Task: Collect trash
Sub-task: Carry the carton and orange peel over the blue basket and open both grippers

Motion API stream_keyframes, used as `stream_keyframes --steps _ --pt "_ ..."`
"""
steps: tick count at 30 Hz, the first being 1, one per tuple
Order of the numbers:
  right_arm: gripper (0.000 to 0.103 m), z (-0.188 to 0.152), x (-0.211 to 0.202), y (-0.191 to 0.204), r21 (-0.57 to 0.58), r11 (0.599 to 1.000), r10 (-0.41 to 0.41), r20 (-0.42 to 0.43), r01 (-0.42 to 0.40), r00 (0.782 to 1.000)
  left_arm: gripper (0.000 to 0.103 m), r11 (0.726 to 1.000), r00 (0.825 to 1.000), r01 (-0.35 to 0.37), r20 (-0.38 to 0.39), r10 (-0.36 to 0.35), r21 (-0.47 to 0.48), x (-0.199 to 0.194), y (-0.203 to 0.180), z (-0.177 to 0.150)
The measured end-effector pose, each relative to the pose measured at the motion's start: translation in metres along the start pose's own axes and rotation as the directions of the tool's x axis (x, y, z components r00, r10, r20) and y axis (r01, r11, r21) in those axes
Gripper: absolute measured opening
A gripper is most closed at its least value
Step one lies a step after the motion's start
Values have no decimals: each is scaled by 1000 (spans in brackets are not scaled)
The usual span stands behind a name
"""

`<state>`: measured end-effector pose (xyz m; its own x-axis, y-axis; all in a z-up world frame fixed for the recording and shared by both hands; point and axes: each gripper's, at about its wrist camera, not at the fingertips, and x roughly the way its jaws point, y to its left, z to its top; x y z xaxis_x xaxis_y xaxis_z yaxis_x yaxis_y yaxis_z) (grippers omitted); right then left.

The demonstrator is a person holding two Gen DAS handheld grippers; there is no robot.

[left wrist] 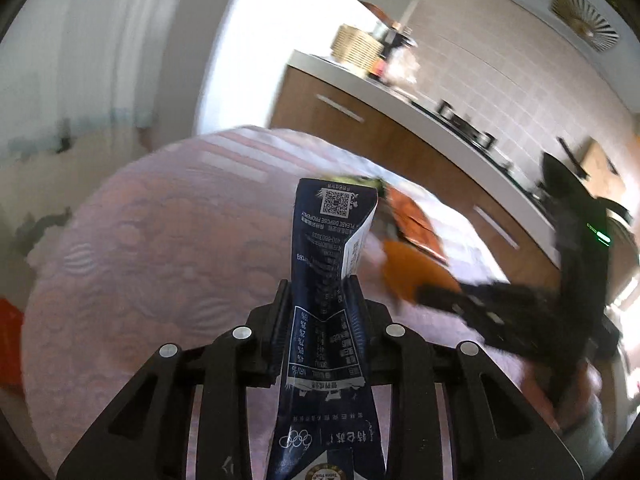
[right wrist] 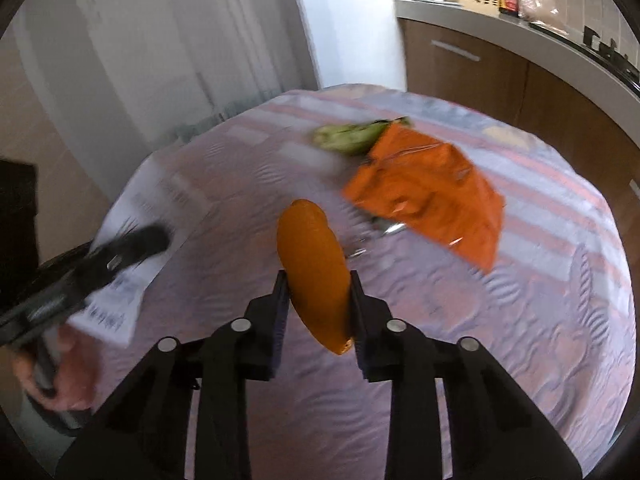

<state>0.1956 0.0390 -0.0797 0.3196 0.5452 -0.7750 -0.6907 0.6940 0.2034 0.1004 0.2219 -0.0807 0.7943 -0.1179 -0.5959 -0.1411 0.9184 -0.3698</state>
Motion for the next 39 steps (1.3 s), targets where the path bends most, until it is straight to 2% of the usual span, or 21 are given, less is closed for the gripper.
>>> stream_keyframes --steps 5,9,12,13,14,16,19,21,23,26,30,32,36,39 --pt "25 -22 -9 18 75 997 -22 -39 25 999 26 1000 999 -7 31 8 -10 -8 3 -1" --pt "26 -47 -24 31 119 993 -8 -13 10 1000 26 999 999 -29 38 27 35 -6 -8 0" --pt "31 -55 -19 34 123 992 -6 -32 10 999 26 997 998 -45 42 43 60 -6 -11 -1" --pt "36 -54 -16 33 120 993 -8 -36 13 999 26 997 998 -48 45 45 62 -6 -12 -2" --pt "48 -53 -14 33 119 993 -2 -39 7 999 26 997 998 -48 49 45 63 -7 -12 -3" --pt "56 -49 -10 33 122 992 23 -35 -19 999 26 997 998 -47 50 44 62 -8 -11 -3" --pt "56 -42 -7 38 80 997 9 -10 -9 1000 26 997 997 -54 49 52 59 -7 -11 -4" --pt "52 -42 -1 40 65 998 -16 -33 18 999 26 997 998 -57 44 54 61 -6 -12 -3" --pt "29 -47 -2 42 52 997 -47 -29 49 998 26 996 998 -59 37 57 66 -5 -11 -4" --pt "23 -51 -13 36 84 996 -33 -7 33 999 26 995 998 -61 29 59 82 -6 -16 -6" --pt "22 -57 -50 25 129 991 -53 71 43 996 26 996 1000 -7 14 6 90 -16 -37 -15" --pt "22 -60 -74 17 156 986 -79 117 61 990 26 994 998 54 13 -56 90 -23 -55 -16" --pt "22 -74 -131 -2 201 971 -170 204 128 964 26 981 990 134 14 -137 141 -32 -98 -17" --pt "22 -90 -172 -21 262 949 -241 249 174 938 26 962 977 209 -5 -211 174 -33 -138 -21"
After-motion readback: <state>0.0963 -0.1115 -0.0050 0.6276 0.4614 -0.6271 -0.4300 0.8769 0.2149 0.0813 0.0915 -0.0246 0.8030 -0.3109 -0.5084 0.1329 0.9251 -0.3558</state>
